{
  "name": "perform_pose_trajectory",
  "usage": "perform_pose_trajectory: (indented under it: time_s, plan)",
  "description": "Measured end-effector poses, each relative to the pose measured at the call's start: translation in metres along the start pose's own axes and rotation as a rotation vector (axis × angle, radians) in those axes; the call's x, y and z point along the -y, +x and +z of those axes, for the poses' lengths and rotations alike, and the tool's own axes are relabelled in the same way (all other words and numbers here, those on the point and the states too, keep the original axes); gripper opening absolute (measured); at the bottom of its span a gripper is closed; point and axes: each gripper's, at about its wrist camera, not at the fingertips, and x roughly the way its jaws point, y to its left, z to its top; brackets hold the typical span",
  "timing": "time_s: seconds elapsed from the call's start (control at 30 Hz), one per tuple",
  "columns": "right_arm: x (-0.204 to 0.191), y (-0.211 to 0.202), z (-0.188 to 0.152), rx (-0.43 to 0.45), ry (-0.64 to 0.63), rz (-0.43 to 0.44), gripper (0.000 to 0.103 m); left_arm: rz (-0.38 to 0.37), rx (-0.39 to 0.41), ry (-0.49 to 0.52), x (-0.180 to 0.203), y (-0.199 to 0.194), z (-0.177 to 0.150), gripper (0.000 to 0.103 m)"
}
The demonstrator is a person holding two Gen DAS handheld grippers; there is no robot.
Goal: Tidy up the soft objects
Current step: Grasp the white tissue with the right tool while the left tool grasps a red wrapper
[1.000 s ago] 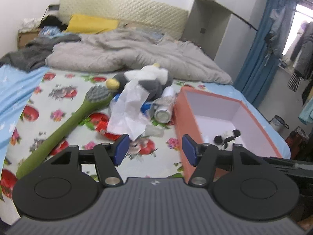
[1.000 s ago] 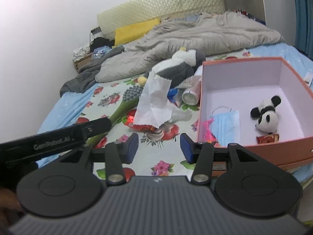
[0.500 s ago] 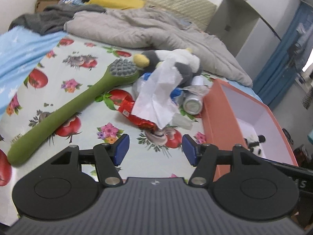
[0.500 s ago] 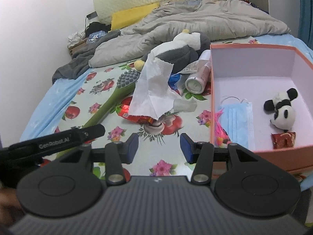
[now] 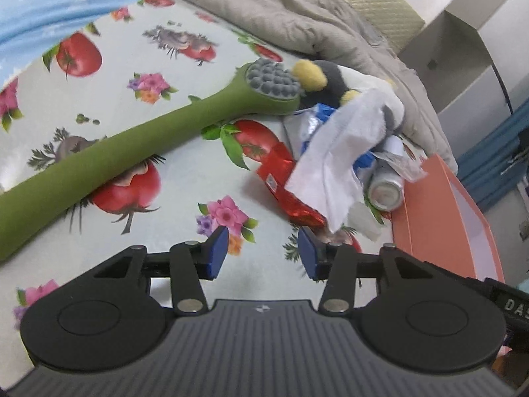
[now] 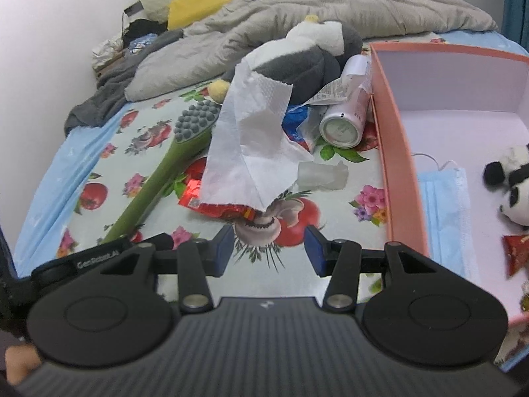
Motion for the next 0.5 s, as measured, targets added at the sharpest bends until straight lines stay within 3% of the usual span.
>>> perform_pose_trajectory:
  time_s: [0.3, 0.43, 0.5]
  plan:
    - [-0.012, 0.059, 0.023, -0.011, -0.010, -0.026, 0.049, -0.056, -0.002, -0.108, -0.018, 0.043, 0.026, 0.051]
    - [-0.015, 0.087, 0.026, -0.001, -0.003, -0.079, 0.048, -0.099, -0.004, -0.150, -0.024, 0.060, 0.034, 0.050]
    - [-0.013, 0.100, 0.026, -0.007, 0.007, -0.096, 0.048, -0.109, 0.000, -0.156, -0.026, 0.066, 0.038, 0.043]
